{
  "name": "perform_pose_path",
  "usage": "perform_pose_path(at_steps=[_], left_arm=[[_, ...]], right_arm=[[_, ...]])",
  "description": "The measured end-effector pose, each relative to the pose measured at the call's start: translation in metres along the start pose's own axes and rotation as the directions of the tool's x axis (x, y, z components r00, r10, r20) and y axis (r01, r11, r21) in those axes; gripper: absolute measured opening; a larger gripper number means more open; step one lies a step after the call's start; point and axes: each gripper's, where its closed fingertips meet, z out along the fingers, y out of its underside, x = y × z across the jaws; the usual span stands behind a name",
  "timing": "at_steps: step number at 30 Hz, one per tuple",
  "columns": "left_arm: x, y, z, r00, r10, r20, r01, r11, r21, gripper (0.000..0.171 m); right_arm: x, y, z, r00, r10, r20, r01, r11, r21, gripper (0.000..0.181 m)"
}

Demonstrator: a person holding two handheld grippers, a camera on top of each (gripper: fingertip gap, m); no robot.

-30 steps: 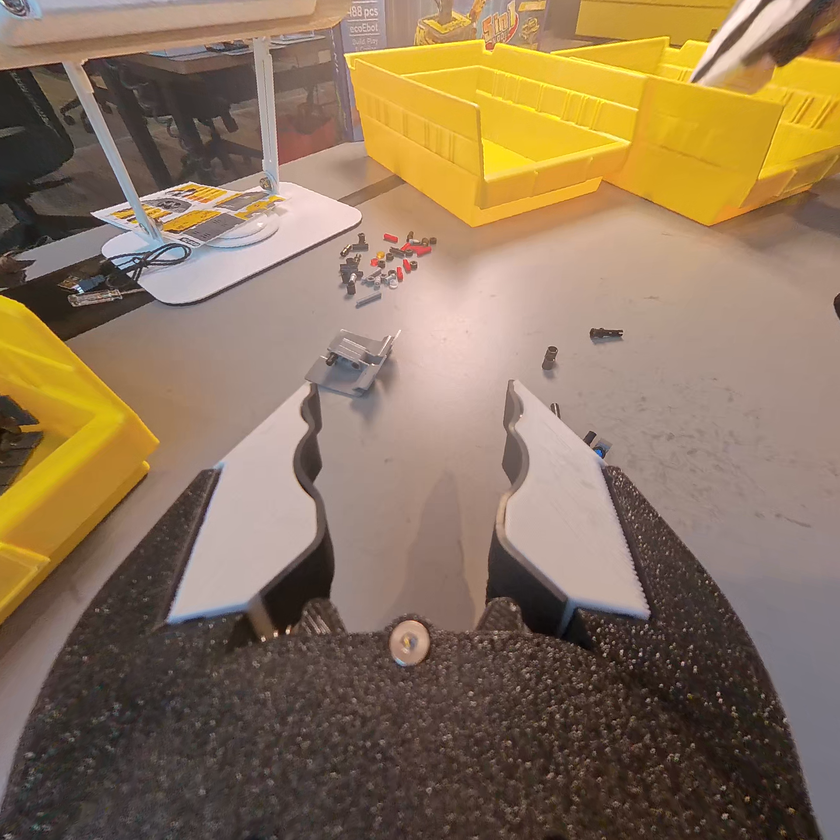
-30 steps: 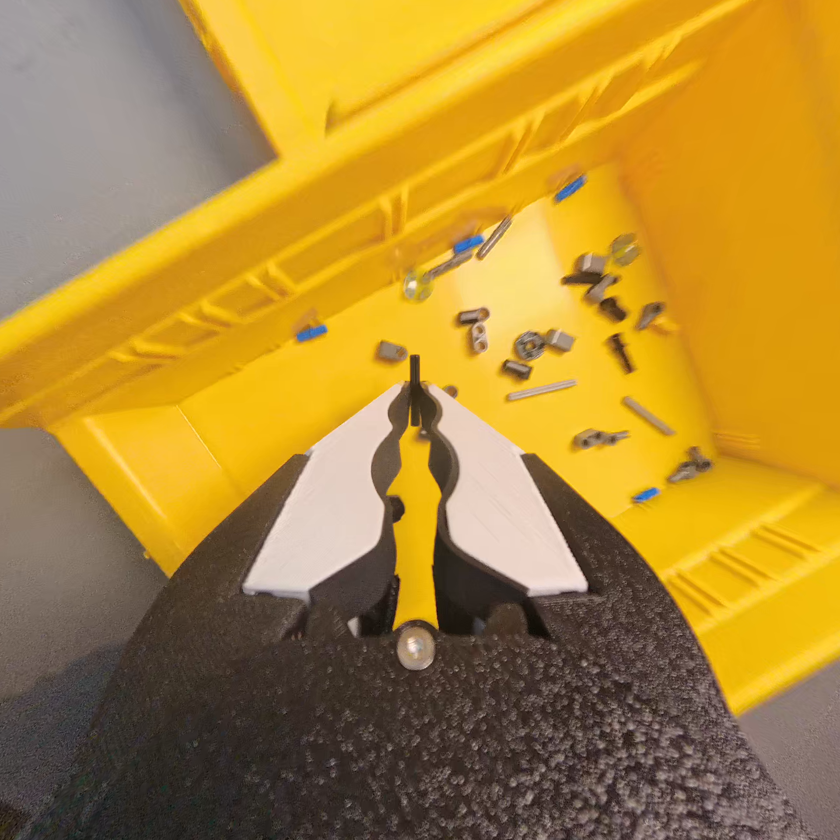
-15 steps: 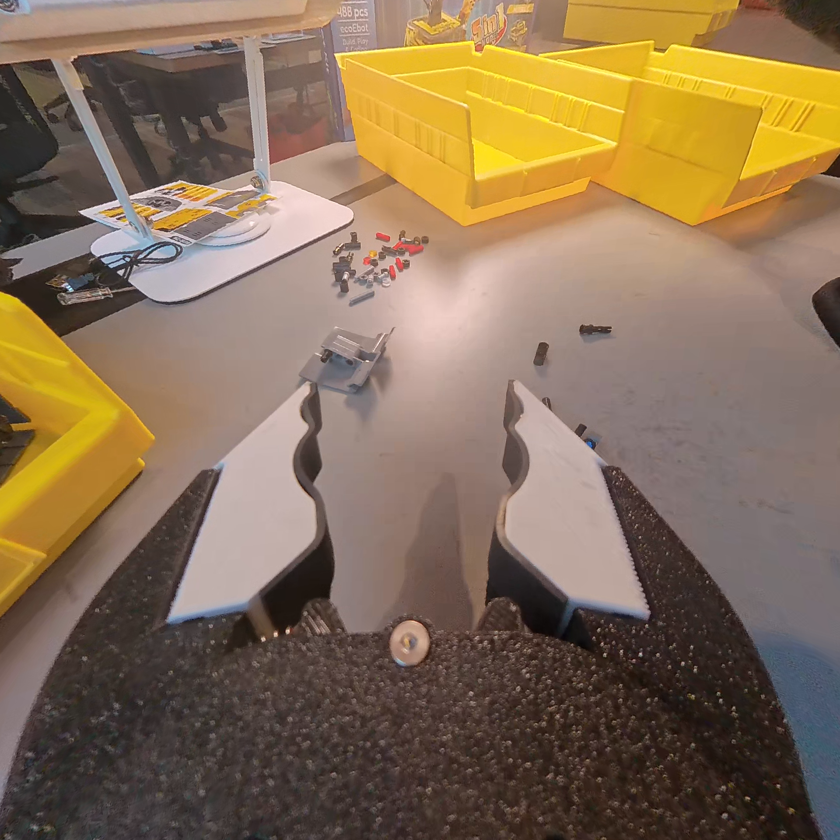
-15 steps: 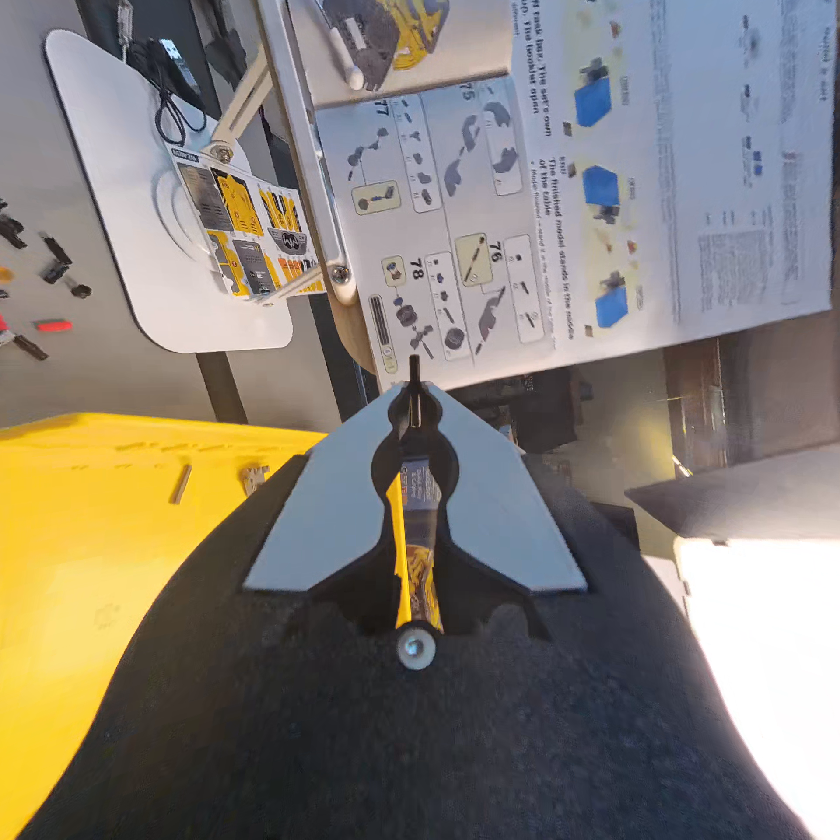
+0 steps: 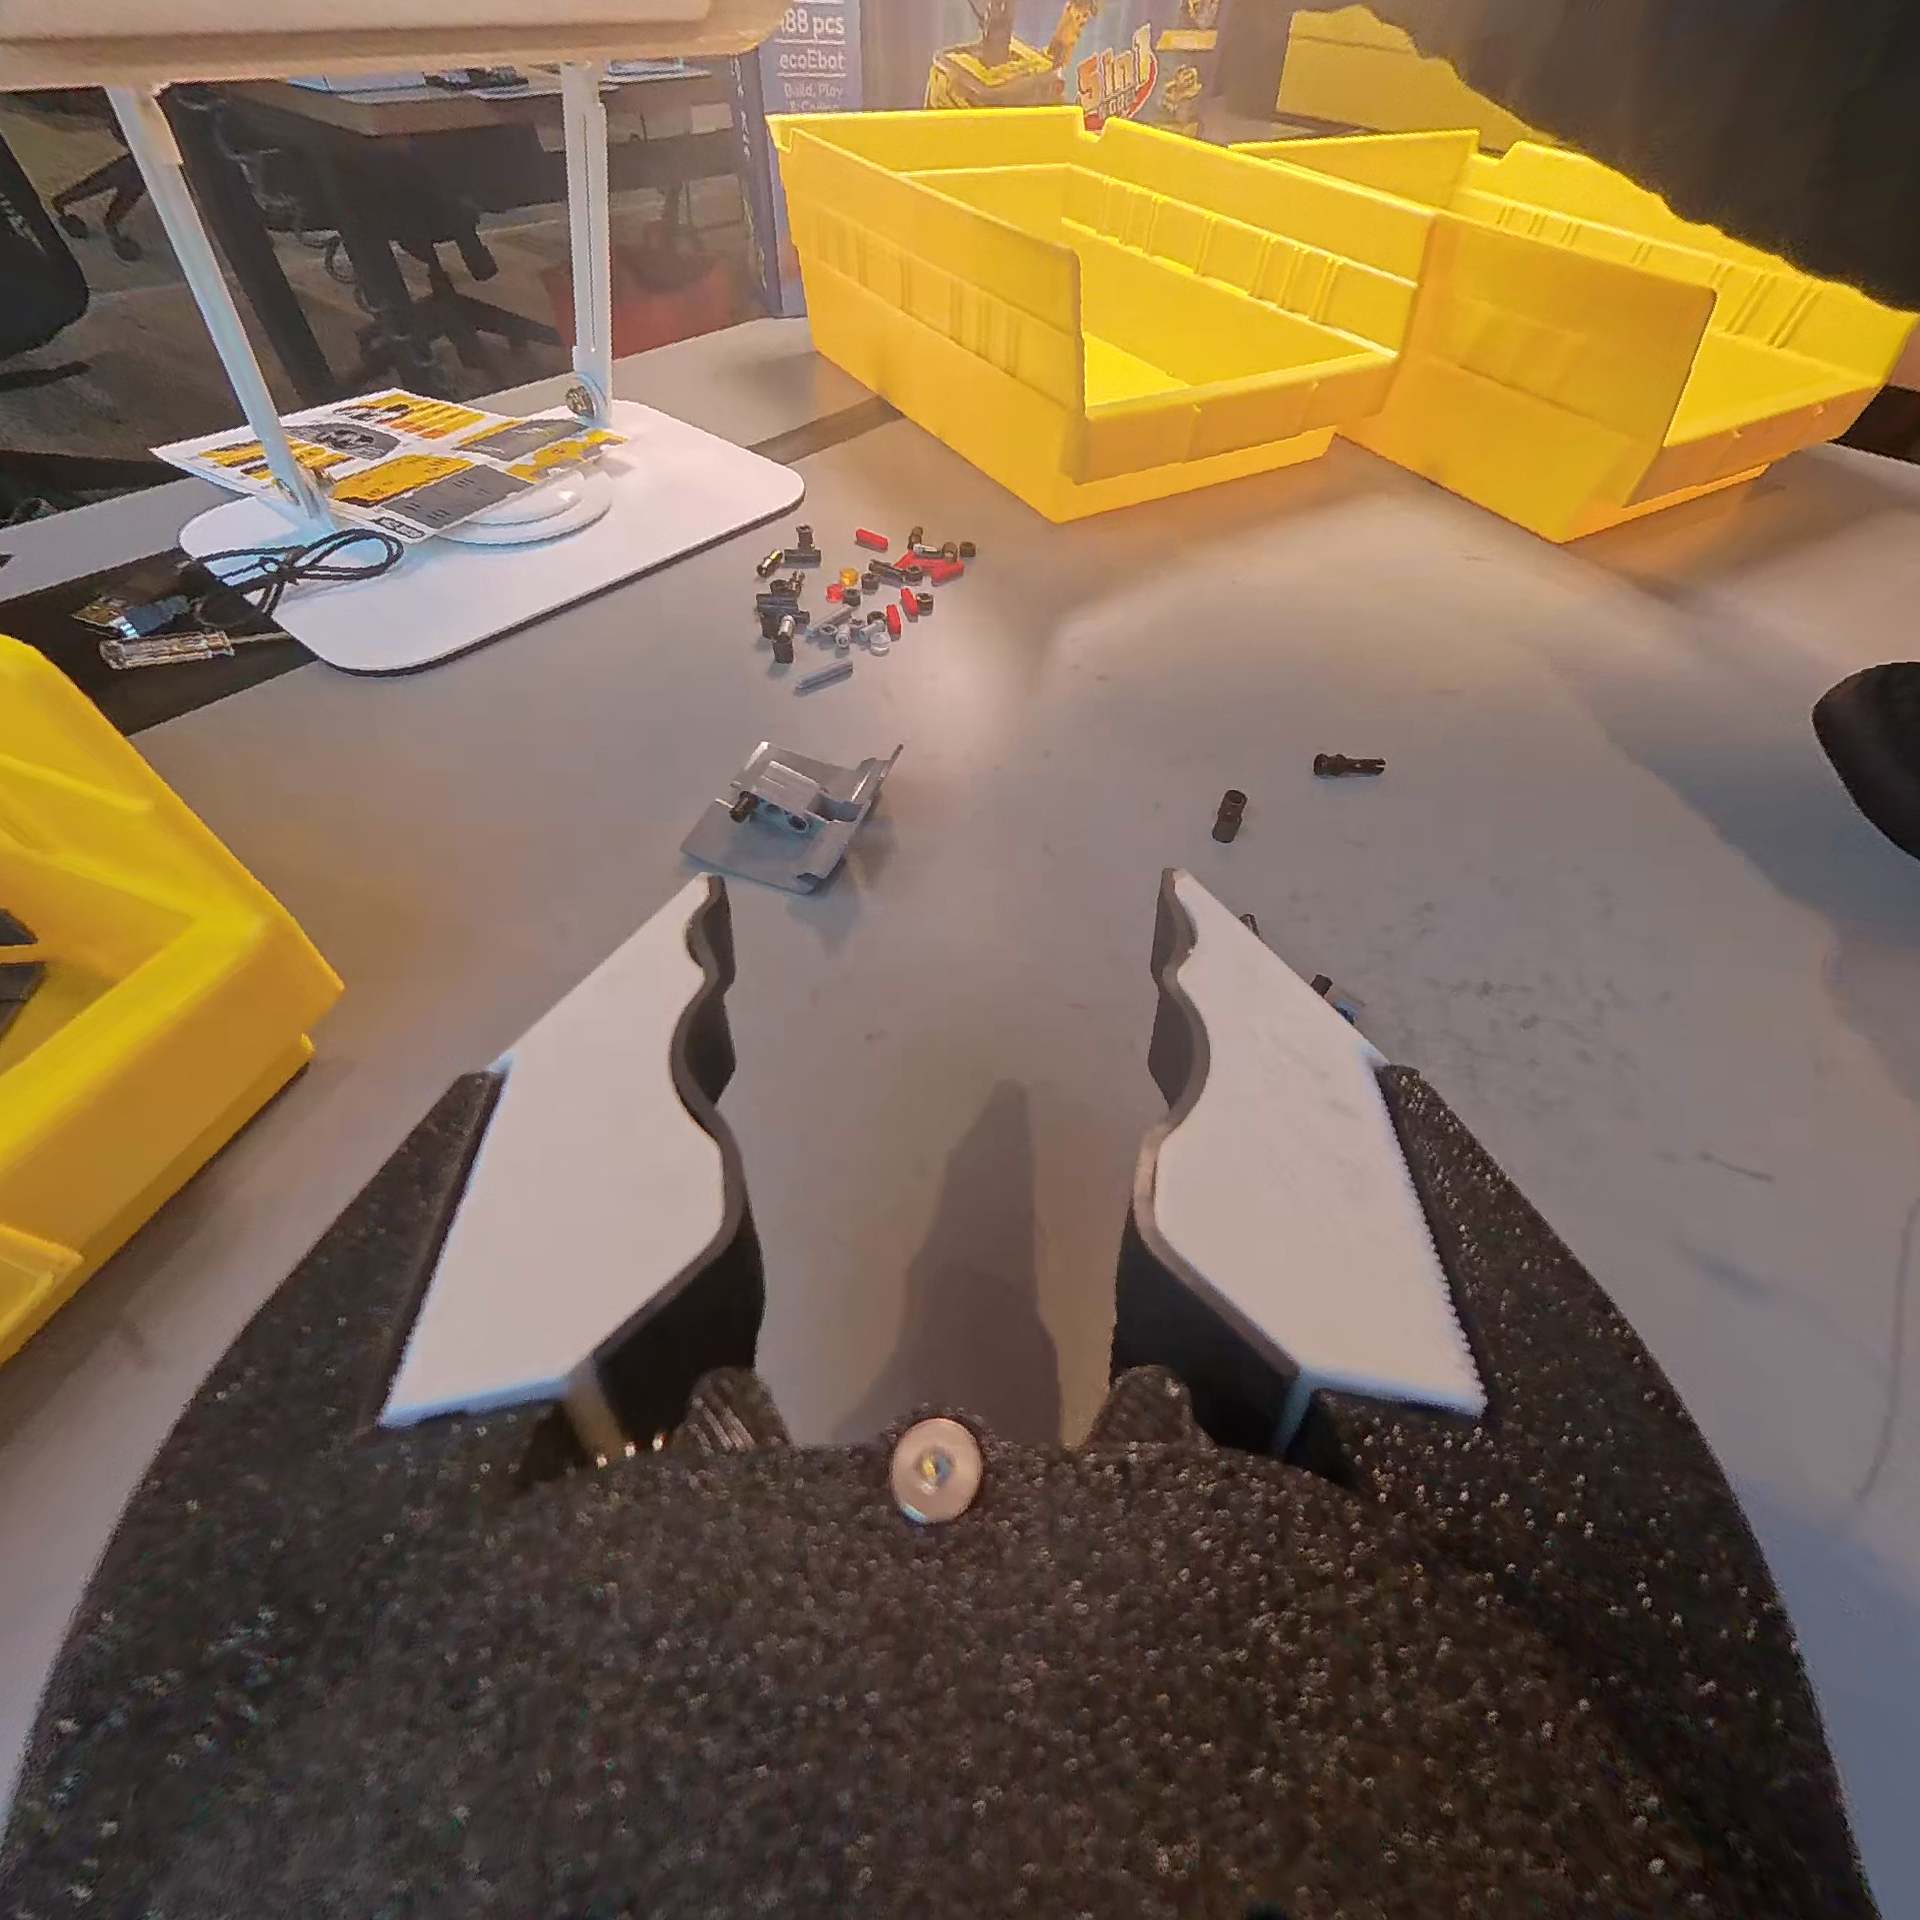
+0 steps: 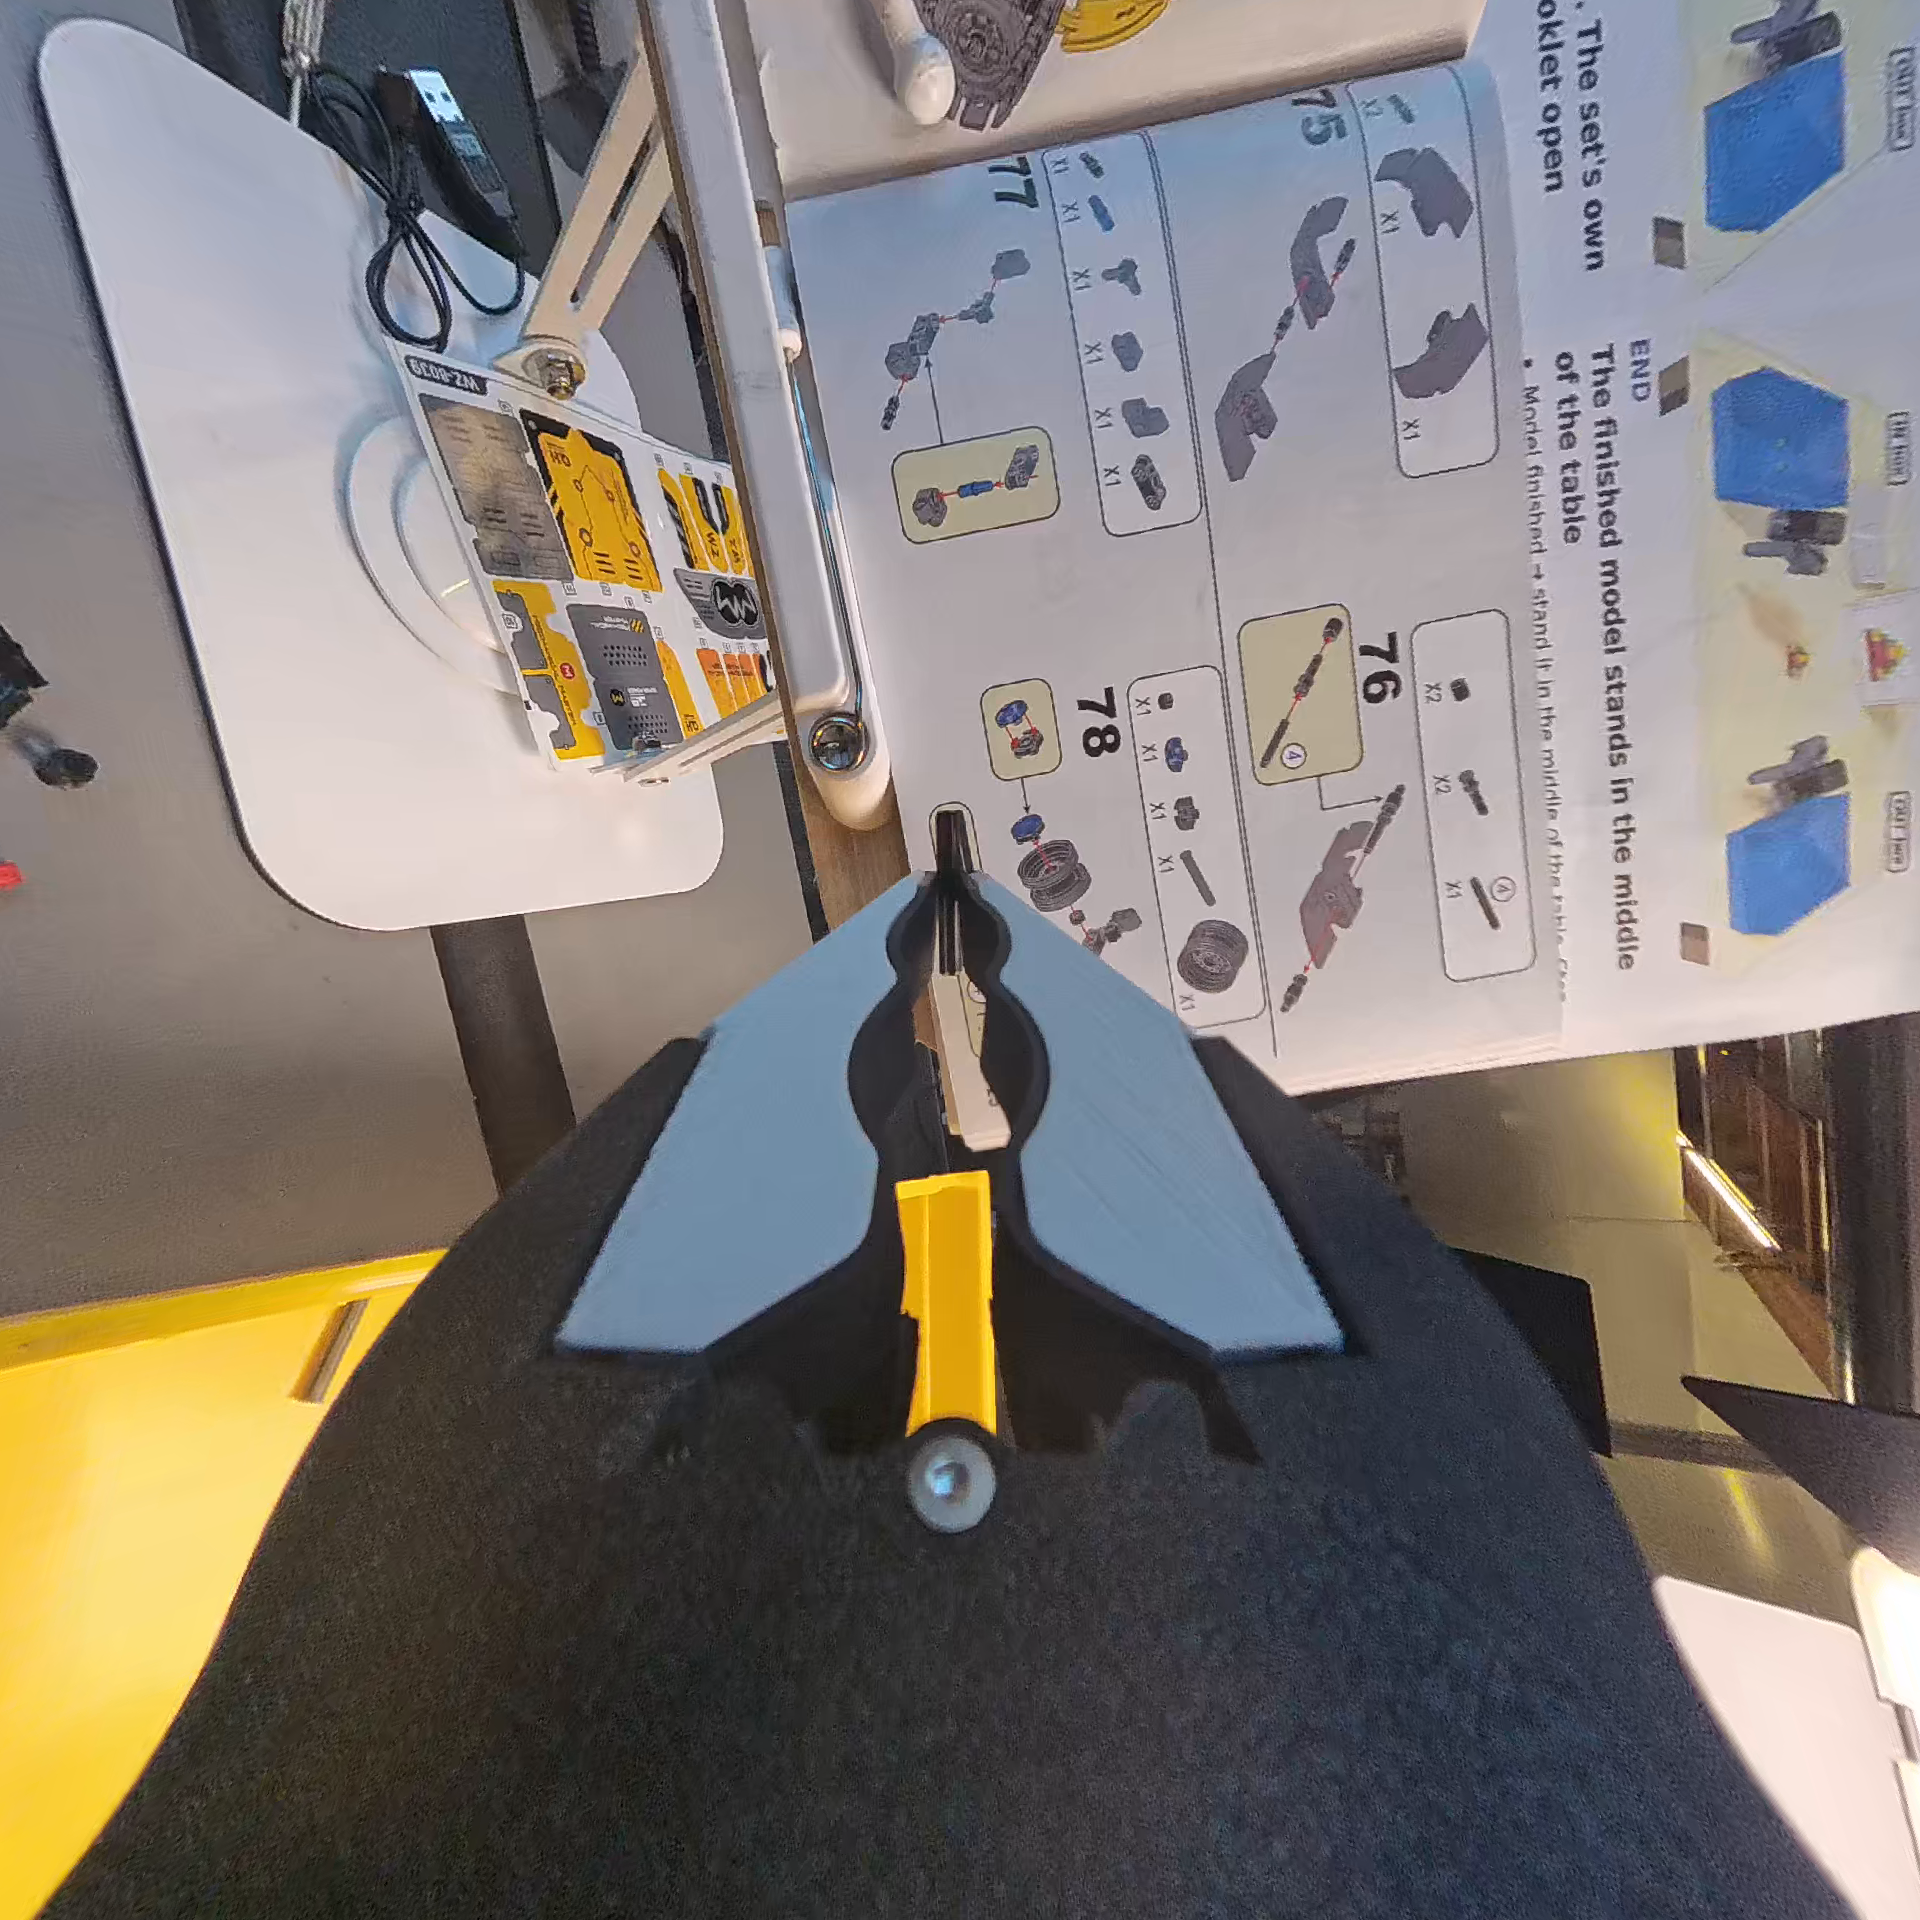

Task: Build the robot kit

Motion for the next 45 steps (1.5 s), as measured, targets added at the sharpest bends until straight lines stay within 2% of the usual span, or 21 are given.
perform_pose_path(at_steps=[19, 45], left_arm=[[-0.0002, -0.0002, -0.0005, 1.000, -0.010, -0.008, 0.010, 1.000, 0.002, 0.080], [-0.0005, 0.0004, -0.0006, 1.000, -0.010, -0.009, 0.010, 1.000, -0.001, 0.080]], right_arm=[[0.0022, 0.0050, 0.0074, 0.991, -0.128, 0.042, 0.129, 0.991, -0.021, 0.003], [0.0025, 0.0041, 0.0087, 0.987, -0.158, 0.030, 0.159, 0.987, -0.023, 0.004]])
